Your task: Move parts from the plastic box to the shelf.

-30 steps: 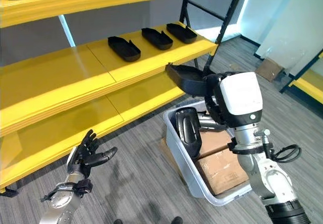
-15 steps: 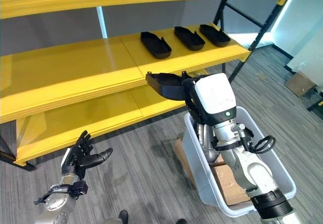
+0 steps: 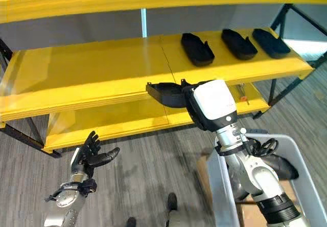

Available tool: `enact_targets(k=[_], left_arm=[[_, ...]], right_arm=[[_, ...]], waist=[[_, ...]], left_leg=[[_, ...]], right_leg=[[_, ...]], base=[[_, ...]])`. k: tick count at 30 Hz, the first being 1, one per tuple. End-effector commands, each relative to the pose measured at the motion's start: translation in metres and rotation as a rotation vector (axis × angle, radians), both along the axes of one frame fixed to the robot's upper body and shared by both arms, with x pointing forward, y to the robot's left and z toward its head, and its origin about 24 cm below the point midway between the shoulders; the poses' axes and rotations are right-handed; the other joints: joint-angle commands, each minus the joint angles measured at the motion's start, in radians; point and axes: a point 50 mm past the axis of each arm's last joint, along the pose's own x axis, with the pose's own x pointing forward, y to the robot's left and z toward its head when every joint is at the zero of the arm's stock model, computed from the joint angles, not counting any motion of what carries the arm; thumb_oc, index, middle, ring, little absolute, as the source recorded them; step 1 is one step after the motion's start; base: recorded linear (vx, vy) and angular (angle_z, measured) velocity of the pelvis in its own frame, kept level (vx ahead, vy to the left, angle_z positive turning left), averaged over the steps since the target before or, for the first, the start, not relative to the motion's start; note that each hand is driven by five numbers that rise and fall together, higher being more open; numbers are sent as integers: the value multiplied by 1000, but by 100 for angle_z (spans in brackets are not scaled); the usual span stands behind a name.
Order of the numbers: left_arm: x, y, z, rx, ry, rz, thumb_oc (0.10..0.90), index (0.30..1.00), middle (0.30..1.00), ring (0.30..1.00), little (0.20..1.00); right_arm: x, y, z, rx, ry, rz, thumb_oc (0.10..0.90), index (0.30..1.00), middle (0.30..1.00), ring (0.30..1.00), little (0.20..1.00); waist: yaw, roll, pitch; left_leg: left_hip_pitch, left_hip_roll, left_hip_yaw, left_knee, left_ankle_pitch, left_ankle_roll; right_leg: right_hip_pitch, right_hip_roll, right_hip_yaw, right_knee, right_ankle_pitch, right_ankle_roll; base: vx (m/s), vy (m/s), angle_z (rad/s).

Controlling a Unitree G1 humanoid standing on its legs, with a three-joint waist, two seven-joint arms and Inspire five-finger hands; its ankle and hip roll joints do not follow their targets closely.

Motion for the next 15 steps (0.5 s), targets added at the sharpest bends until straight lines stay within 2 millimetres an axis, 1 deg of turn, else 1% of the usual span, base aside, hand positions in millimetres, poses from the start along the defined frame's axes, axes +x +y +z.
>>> enact_targets(k=[1, 5, 6, 8, 9, 10, 11, 12, 13, 15], left_arm=[[16, -3, 42, 53, -224, -79, 900, 1000, 1000, 1000, 1000], [16, -4, 42, 43, -224, -77, 900, 1000, 1000, 1000, 1000], [16, -4, 42, 43, -224, -77, 900, 1000, 1000, 1000, 1000], [17, -6, 42, 38, -225, -78, 900, 1000, 1000, 1000, 1000], [17, -6, 42, 37, -225, -77, 900, 1000, 1000, 1000, 1000], [18, -8, 42, 31, -225, -81, 900, 1000, 1000, 1000, 1000], [19, -9, 42, 29, -226, -87, 900, 1000, 1000, 1000, 1000], [19, -9, 42, 28, -226, -87, 900, 1000, 1000, 1000, 1000], [21, -12, 42, 17, -226, -97, 900, 1000, 1000, 1000, 1000], [22, -14, 42, 10, -225, -104, 900, 1000, 1000, 1000, 1000]], right_arm=[[-7, 4, 74, 109, -352, 96, 400, 300, 300, 300, 300], [-9, 8, 81, 107, -383, 132, 400, 300, 300, 300, 300], [-9, 8, 81, 107, -383, 132, 400, 300, 300, 300, 300], [-9, 10, 86, 103, -406, 149, 400, 300, 300, 300, 300], [-9, 11, 86, 103, -407, 150, 400, 300, 300, 300, 300], [-9, 11, 89, 99, -423, 156, 400, 300, 300, 300, 300], [-9, 11, 90, 98, -426, 158, 400, 300, 300, 300, 300], [-8, 11, 90, 98, -427, 158, 400, 300, 300, 300, 300], [-8, 11, 92, 107, -436, 158, 400, 300, 300, 300, 300], [-8, 11, 93, 108, -442, 158, 400, 300, 300, 300, 300]], waist=[[-10, -7, -140], [-7, 3, -144], [-9, 5, -144], [-7, 8, -143], [-10, 9, -143], [-11, 7, -141], [-9, 4, -138], [-11, 4, -138], [-6, -7, -121], [1, -22, -97]], left_leg=[[-17, 53, 61, -53, 50, 24], [-19, 110, 50, -70, 100, -5], [-19, 112, 48, -73, 102, -6], [-31, 136, 37, -73, 136, -19], [-33, 137, 34, -74, 137, -20], [-51, 145, 31, -48, 156, -28], [-63, 144, 35, -24, 166, -29], [-66, 142, 33, -19, 164, -29], [-114, 129, 52, 91, 188, -34], [-159, 103, 69, 197, 212, -28]], right_leg=[[-40, -44, 8, 104, -111, 72], [-43, -3, -16, 145, -157, 48], [-45, -2, -19, 149, -160, 47], [-49, 18, -30, 183, -188, 30], [-51, 18, -33, 187, -190, 29], [-45, 26, -41, 202, -208, 17], [-38, 27, -43, 205, -213, 11], [-38, 26, -44, 205, -213, 11], [-6, 21, -59, 200, -227, -6], [24, 14, -73, 194, -228, -24]], base=[[115, -366, 21], [39, -222, 0], [8, -162, 3], [6, -189, 9], [11, -217, 17], [15, -160, 23], [13, -156, 37], [29, -144, 42], [15, -132, 40], [-3, -155, 46]])
